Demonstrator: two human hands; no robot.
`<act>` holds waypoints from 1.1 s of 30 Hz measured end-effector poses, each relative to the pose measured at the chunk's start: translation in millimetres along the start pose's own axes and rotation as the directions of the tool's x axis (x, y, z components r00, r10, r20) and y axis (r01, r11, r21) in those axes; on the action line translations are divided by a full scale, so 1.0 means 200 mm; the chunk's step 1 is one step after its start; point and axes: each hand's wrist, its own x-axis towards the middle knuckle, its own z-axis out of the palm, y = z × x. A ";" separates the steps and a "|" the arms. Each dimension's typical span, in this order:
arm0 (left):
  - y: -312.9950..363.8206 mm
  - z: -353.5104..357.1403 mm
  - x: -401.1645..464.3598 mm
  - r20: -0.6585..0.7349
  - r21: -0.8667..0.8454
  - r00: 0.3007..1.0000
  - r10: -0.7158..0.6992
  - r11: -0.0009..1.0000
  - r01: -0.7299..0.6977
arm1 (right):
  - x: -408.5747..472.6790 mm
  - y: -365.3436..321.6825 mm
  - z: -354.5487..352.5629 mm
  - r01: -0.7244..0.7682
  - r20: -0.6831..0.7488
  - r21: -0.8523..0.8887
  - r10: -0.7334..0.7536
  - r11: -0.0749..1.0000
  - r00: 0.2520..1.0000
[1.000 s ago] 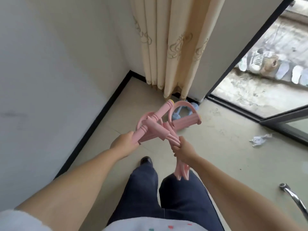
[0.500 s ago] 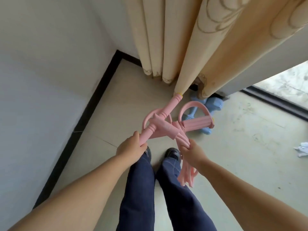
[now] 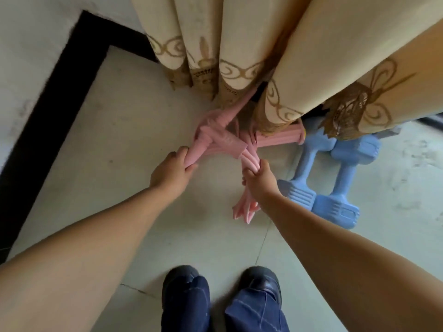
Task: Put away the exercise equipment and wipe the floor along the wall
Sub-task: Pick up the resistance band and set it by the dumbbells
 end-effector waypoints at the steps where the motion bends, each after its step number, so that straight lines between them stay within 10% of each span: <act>1: 0.00 0.05 0.07 0.010 0.000 1.000 -0.008 1.000 0.008 | 0.05 0.02 0.03 -0.003 -0.019 0.008 0.003 1.000 1.000; 11: 0.03 0.00 0.04 0.232 0.008 0.968 -0.094 0.996 0.094 | -0.01 -0.01 -0.05 -0.055 0.021 -0.187 0.060 0.981 0.998; 22: 0.12 -0.81 -1.04 0.267 -0.050 0.964 0.016 0.999 -0.002 | -1.07 -0.67 -0.23 0.165 0.199 -0.544 -0.065 0.822 0.978; 33: 0.11 -1.60 -1.95 -0.028 -0.003 0.988 -0.153 0.988 0.153 | -2.14 -1.23 -0.32 0.497 0.372 -0.779 -0.357 0.382 0.857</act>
